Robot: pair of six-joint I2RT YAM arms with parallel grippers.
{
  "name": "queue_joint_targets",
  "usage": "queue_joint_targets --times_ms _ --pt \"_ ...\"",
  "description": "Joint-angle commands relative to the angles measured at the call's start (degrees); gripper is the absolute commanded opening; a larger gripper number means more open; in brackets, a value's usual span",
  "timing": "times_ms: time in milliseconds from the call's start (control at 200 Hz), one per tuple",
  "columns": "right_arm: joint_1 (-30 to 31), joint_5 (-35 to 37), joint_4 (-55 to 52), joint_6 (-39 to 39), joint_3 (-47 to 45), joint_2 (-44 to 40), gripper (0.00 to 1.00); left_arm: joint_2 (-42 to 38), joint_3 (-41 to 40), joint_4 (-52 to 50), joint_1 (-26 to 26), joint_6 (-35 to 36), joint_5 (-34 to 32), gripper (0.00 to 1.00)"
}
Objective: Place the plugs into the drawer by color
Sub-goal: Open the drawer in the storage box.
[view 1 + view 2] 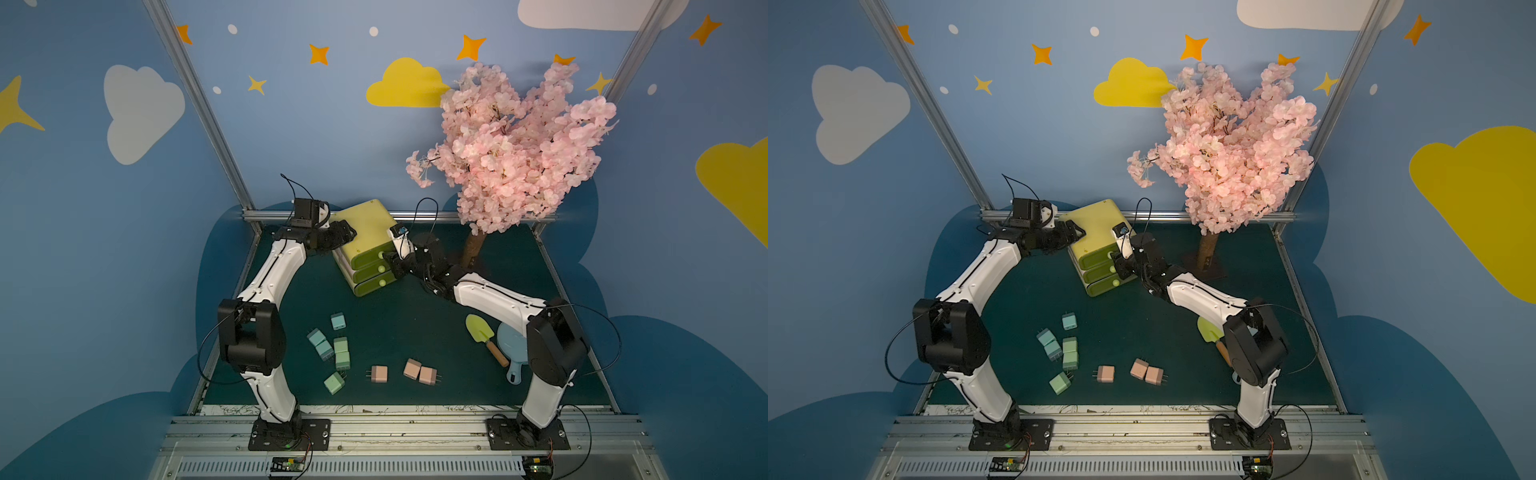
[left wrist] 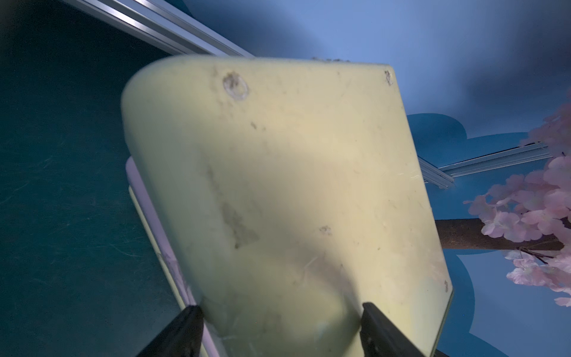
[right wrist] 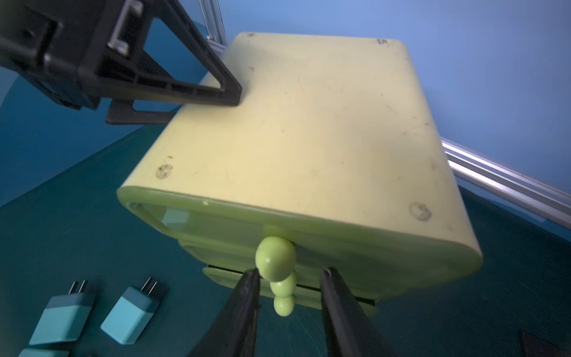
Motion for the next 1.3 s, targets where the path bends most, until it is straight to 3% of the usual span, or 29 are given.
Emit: queue_joint_targets --times_ms 0,526,1026,1292 --pt "1.2 1.8 4.5 1.3 -0.8 0.7 0.38 0.3 0.2 -0.6 -0.2 0.5 0.3 0.81" --pt "2.3 3.8 3.7 3.3 2.8 5.5 0.36 -0.4 -0.9 -1.0 0.7 1.4 -0.7 0.81" --pt "2.4 5.5 2.2 3.6 4.1 5.4 0.22 0.2 -0.9 -0.9 0.9 1.2 -0.8 0.81" --pt "3.2 10.0 -0.3 5.1 3.0 3.3 0.11 0.8 -1.2 -1.0 1.4 0.2 -0.1 0.81"
